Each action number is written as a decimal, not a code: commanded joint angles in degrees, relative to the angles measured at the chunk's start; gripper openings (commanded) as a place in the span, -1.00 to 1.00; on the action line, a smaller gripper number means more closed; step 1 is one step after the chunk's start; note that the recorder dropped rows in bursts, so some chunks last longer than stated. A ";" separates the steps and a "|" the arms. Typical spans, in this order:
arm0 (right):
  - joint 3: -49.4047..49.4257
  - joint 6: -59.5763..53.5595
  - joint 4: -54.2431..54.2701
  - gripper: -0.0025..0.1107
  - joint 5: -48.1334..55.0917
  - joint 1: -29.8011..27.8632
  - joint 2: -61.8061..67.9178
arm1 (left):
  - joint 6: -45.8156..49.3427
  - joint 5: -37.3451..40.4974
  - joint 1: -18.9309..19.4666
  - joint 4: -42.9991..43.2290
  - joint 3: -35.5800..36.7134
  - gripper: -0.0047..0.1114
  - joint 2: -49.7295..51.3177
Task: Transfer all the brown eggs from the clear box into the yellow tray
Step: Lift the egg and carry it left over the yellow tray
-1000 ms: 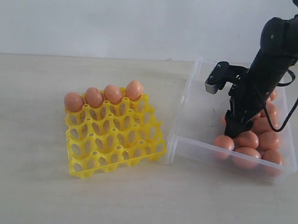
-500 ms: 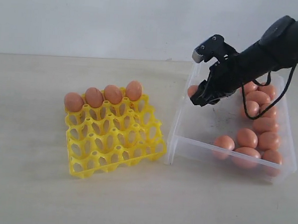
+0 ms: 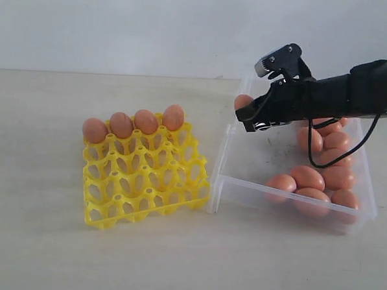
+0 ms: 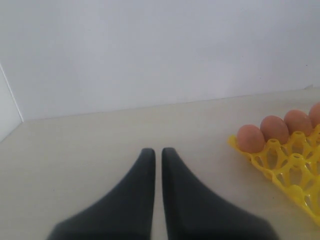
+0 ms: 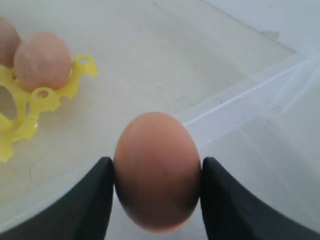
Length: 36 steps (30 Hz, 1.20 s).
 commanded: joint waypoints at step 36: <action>7.45 135.39 -118.92 -0.96 -90.72 10.97 -0.24 | -0.29 -0.18 -0.28 -0.02 0.23 -0.85 -0.04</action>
